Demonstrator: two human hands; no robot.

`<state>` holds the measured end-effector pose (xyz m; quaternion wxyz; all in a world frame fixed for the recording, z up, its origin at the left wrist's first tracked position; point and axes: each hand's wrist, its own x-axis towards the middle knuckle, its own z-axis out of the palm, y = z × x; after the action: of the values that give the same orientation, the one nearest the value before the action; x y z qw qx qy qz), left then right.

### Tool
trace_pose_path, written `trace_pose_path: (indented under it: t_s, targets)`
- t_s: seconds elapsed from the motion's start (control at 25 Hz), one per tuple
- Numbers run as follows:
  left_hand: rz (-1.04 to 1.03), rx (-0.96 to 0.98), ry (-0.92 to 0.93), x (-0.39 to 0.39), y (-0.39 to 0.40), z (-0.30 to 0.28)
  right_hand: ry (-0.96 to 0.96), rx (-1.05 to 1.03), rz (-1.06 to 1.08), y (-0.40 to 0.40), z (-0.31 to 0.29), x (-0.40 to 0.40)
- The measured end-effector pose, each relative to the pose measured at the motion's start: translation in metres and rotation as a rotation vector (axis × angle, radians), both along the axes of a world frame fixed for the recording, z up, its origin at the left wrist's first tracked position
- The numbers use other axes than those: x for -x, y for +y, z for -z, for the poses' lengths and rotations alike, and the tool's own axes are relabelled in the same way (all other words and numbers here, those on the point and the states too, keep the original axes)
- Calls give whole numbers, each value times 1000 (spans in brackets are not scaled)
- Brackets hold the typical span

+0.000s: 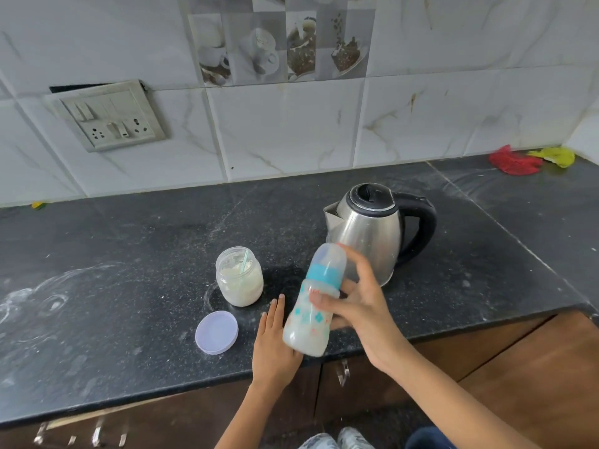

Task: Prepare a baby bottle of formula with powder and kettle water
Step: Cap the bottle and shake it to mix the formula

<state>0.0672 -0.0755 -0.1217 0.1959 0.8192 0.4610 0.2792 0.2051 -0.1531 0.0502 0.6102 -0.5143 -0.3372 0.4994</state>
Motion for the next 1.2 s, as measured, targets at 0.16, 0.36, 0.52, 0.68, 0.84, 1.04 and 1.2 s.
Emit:
trace_pose_path:
  t_s: [0.16, 0.36, 0.52, 0.68, 0.84, 1.04, 1.2]
  targets:
    - [29, -105, 168, -3, 5, 3, 246, -28, 332, 16, -8, -14]
    - [34, -116, 122, -1, 4, 5, 54, -1, 106, 7, -3, -6]
    - [35, -107, 139, -1, 4, 6, 209, -51, 292, 13, -9, -11]
    - [-3, -80, -35, -1, 0, 3, 22, -2, 64, 3, -5, 4]
    - [52, -130, 132, -1, 8, 14, 210, -71, 312, 17, -14, -10]
    - [-1, -88, 13, 1, 5, 13, 23, 3, 94, 9, -4, 0]
    - [45, -106, 95, 0, 7, 10, 166, -24, 254, 16, -8, -8]
